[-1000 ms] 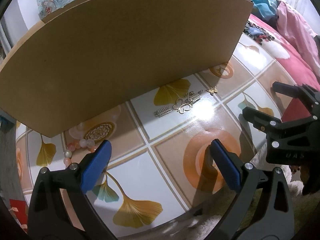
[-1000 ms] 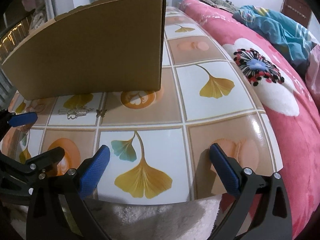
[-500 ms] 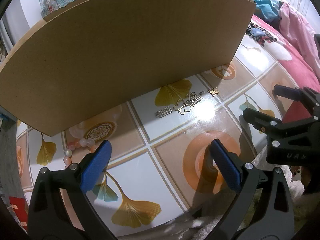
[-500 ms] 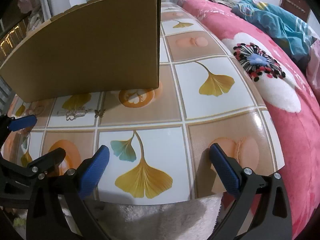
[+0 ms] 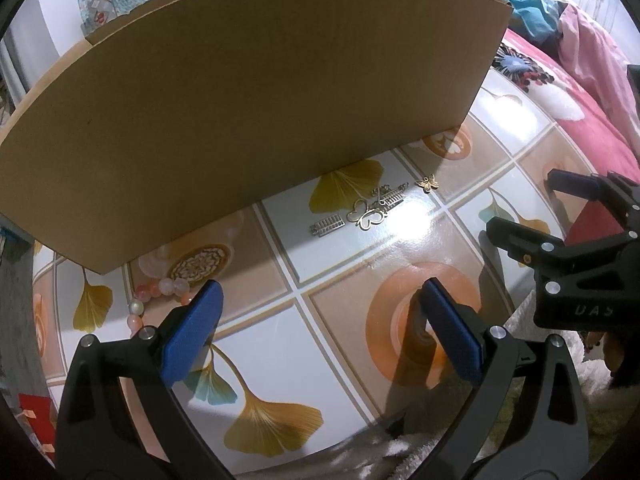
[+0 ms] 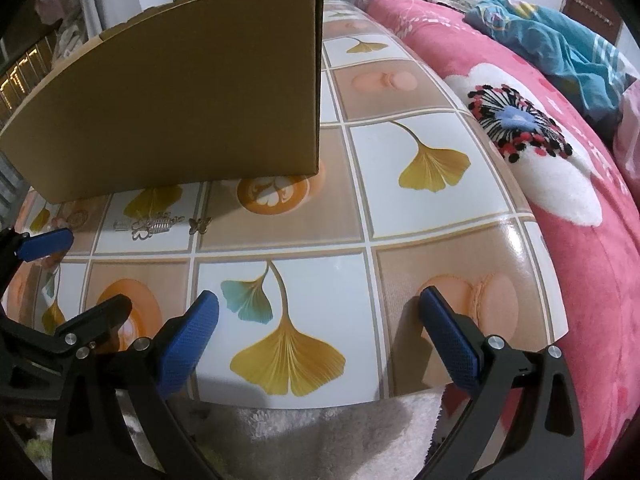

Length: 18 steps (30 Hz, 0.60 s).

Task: Organize jewelry
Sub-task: 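Move the open left gripper toward the silver earring pieces on the table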

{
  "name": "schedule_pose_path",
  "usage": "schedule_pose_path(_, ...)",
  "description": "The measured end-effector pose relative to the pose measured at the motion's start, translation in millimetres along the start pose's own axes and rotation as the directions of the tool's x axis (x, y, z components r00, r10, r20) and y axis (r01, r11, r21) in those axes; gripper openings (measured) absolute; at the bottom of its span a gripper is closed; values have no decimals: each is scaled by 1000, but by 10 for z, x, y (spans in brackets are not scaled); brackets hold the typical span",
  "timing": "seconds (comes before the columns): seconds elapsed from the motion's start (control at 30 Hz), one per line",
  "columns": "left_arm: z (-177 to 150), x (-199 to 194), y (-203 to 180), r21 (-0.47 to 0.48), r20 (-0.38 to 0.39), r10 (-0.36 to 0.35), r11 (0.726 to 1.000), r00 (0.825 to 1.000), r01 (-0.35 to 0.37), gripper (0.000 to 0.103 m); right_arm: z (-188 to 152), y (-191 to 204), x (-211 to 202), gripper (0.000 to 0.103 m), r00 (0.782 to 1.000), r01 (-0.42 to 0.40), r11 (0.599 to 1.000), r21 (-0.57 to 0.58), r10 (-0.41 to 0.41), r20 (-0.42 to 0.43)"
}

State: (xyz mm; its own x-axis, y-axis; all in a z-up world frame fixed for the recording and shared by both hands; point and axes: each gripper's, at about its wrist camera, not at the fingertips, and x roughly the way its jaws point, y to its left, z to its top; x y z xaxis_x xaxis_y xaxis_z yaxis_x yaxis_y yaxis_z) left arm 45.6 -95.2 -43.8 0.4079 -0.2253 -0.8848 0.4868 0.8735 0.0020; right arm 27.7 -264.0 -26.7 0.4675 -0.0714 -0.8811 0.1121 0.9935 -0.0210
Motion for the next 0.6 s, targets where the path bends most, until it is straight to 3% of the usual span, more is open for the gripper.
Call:
schedule_pose_path(0.37, 91, 41, 0, 10, -37, -3, 1000, 999, 3, 96, -32, -8, -16, 97, 1000, -7, 1000, -11, 8, 18)
schedule_pose_path(0.6, 69, 38, -8, 22, -8, -9, 1000, 1000, 9, 96, -45, 4, -23, 97, 999, -12, 1000, -25, 13, 37)
